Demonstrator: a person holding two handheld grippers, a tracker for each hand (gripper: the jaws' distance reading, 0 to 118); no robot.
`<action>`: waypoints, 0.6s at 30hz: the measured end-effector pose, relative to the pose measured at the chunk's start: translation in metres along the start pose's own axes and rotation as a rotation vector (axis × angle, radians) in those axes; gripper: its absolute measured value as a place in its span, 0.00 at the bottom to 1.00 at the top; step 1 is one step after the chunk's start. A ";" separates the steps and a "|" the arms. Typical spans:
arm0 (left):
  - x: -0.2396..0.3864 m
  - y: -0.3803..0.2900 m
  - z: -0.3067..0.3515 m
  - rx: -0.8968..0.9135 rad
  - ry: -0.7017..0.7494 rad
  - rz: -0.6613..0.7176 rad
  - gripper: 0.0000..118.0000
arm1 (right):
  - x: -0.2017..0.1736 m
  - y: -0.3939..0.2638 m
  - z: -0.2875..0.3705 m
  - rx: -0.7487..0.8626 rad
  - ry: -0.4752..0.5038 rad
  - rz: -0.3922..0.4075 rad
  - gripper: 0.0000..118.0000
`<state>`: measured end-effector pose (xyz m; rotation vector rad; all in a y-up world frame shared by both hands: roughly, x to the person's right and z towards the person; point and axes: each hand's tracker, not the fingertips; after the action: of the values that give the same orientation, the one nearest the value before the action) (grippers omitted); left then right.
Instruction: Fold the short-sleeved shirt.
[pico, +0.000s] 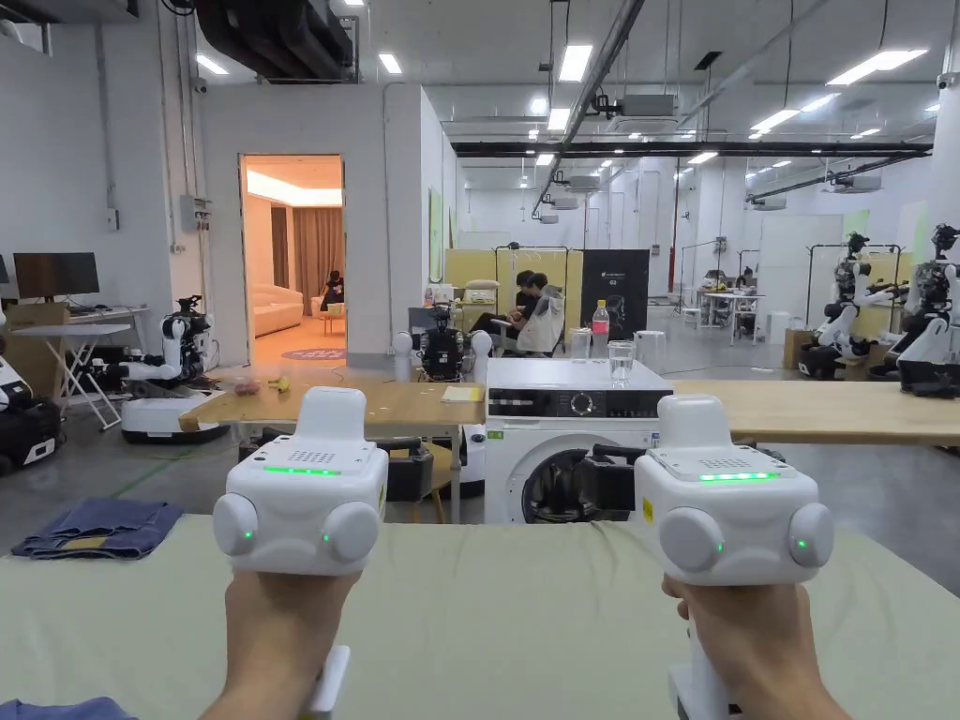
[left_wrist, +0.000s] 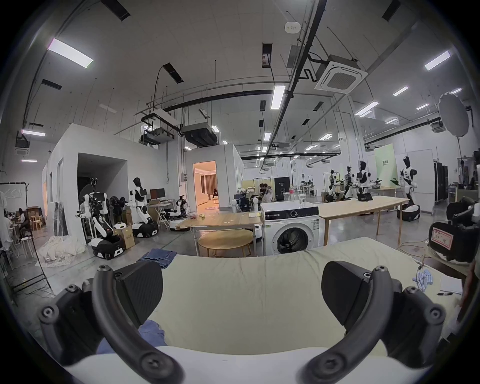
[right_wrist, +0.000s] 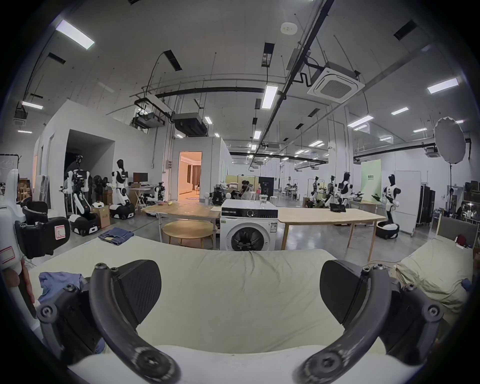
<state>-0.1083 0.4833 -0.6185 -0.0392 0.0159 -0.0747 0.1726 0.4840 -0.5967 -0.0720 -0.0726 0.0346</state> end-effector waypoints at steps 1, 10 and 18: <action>0.000 0.000 0.000 0.000 0.001 0.001 1.00 | 0.000 0.000 0.000 0.001 0.000 -0.002 1.00; -0.001 0.002 0.001 0.002 -0.004 -0.002 1.00 | 0.001 0.001 0.001 0.006 -0.002 -0.001 1.00; -0.003 0.002 0.001 0.005 -0.012 0.005 1.00 | 0.002 0.000 0.001 0.013 -0.006 -0.002 1.00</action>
<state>-0.1107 0.4852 -0.6172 -0.0349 0.0041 -0.0690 0.1749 0.4843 -0.5960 -0.0586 -0.0788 0.0335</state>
